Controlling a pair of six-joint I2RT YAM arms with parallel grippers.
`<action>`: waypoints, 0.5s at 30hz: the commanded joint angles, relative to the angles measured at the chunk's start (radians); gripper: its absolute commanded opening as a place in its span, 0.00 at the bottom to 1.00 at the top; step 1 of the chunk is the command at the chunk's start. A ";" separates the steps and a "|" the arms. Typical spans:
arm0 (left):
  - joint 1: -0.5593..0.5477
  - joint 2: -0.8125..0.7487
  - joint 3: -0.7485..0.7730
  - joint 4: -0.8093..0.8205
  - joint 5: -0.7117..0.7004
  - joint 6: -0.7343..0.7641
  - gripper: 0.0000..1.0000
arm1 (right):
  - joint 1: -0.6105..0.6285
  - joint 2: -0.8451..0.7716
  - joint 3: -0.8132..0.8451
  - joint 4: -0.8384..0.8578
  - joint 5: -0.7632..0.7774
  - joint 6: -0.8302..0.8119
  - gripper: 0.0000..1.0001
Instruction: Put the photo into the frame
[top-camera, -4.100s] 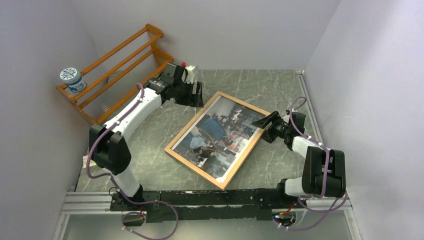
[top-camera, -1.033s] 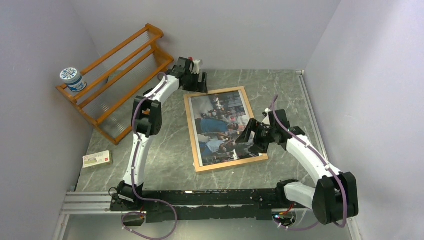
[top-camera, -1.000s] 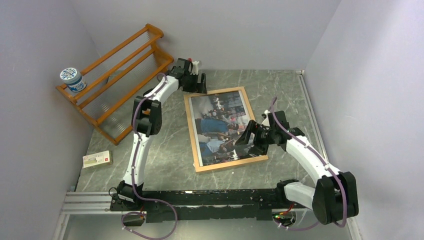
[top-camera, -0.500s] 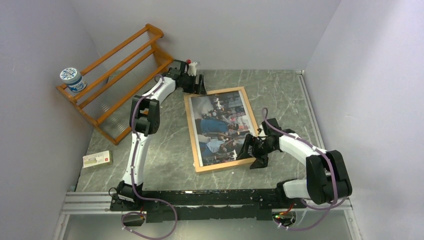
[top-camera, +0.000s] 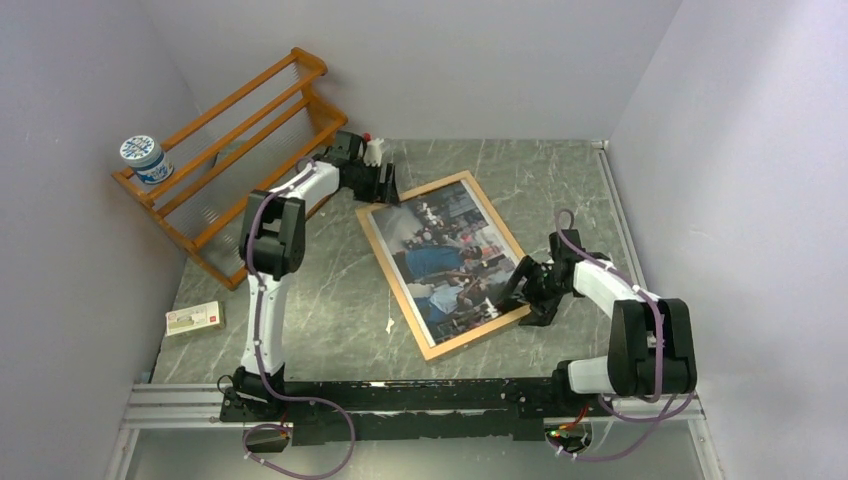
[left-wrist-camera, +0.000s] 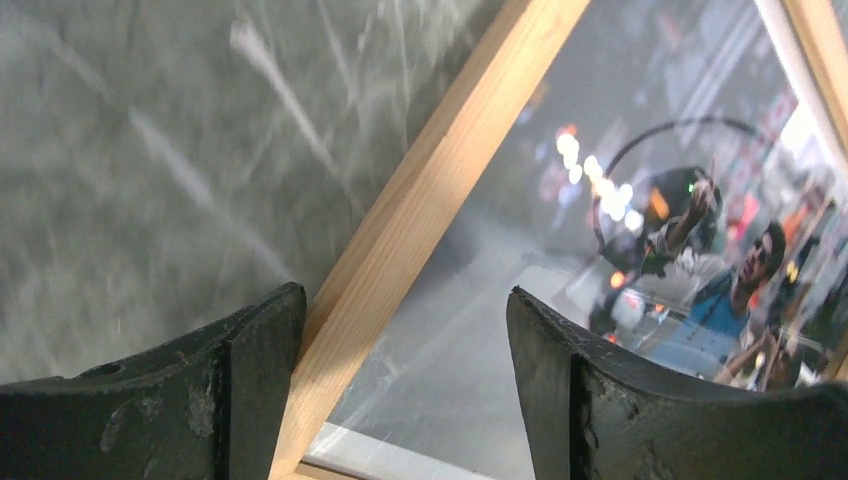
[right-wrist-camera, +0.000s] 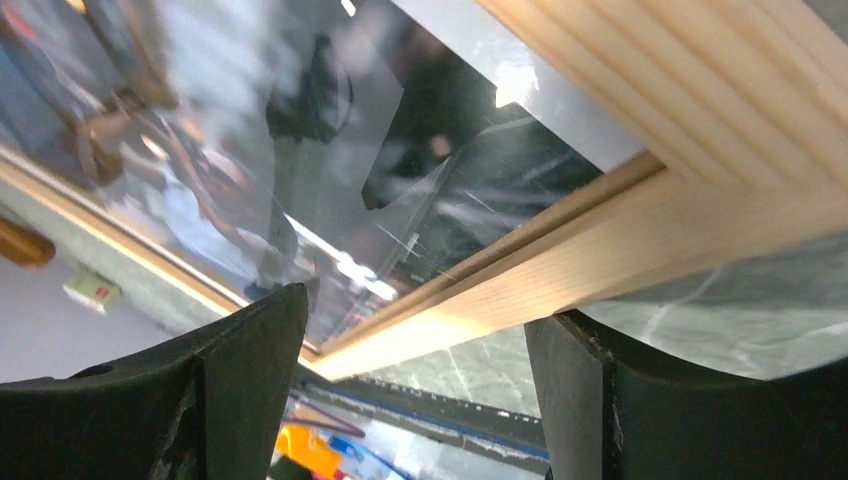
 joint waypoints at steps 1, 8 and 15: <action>-0.030 -0.138 -0.248 -0.097 0.079 -0.082 0.78 | -0.019 0.062 0.104 0.270 0.123 -0.015 0.81; -0.033 -0.351 -0.554 -0.024 0.065 -0.137 0.78 | -0.087 0.198 0.227 0.352 0.150 0.010 0.80; -0.040 -0.543 -0.788 0.037 -0.022 -0.233 0.77 | -0.116 0.337 0.404 0.399 0.074 -0.023 0.79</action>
